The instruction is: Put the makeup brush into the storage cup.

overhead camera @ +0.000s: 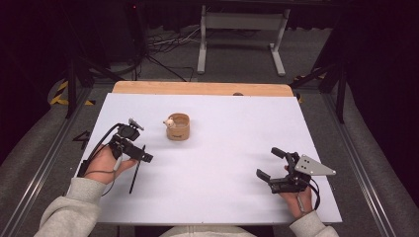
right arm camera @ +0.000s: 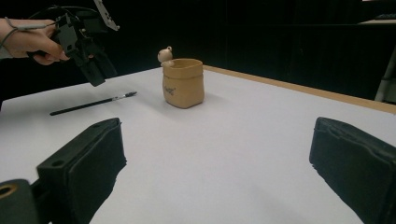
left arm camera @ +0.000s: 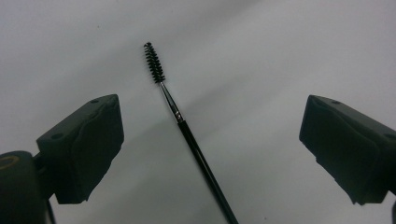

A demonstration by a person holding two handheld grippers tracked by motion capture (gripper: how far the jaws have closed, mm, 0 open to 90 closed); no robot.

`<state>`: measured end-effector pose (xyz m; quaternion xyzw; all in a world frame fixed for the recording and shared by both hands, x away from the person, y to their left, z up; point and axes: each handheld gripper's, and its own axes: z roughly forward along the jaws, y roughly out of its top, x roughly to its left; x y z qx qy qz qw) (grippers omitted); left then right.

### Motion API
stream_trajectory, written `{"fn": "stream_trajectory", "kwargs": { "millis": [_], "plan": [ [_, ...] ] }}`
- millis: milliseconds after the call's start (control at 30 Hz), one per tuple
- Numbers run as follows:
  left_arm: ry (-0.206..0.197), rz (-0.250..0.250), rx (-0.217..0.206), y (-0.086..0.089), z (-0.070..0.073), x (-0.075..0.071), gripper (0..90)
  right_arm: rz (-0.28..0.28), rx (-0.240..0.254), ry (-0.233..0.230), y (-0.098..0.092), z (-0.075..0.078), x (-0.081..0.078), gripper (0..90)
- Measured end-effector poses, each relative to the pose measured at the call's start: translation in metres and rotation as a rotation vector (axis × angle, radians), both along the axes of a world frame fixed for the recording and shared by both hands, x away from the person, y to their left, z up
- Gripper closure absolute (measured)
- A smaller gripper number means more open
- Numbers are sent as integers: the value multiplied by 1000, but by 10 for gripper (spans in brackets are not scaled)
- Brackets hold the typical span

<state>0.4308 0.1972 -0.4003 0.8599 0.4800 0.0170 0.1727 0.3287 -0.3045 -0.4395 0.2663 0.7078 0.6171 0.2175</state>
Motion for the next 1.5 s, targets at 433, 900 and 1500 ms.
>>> {"fn": "stream_trajectory", "kwargs": {
  "millis": [433, 900, 1500],
  "plan": [
    [60, -1, 21, 1, -12, 3, 162, -1, 4, 5, -1, 0, 0, 38],
    [80, -40, 62, -1, -19, 1, 366, -3, -3, 6, 0, 0, 1, 41],
    [76, -81, 134, -5, -25, -2, 578, -1, -14, 11, 0, -1, 1, 57]
  ]
}}
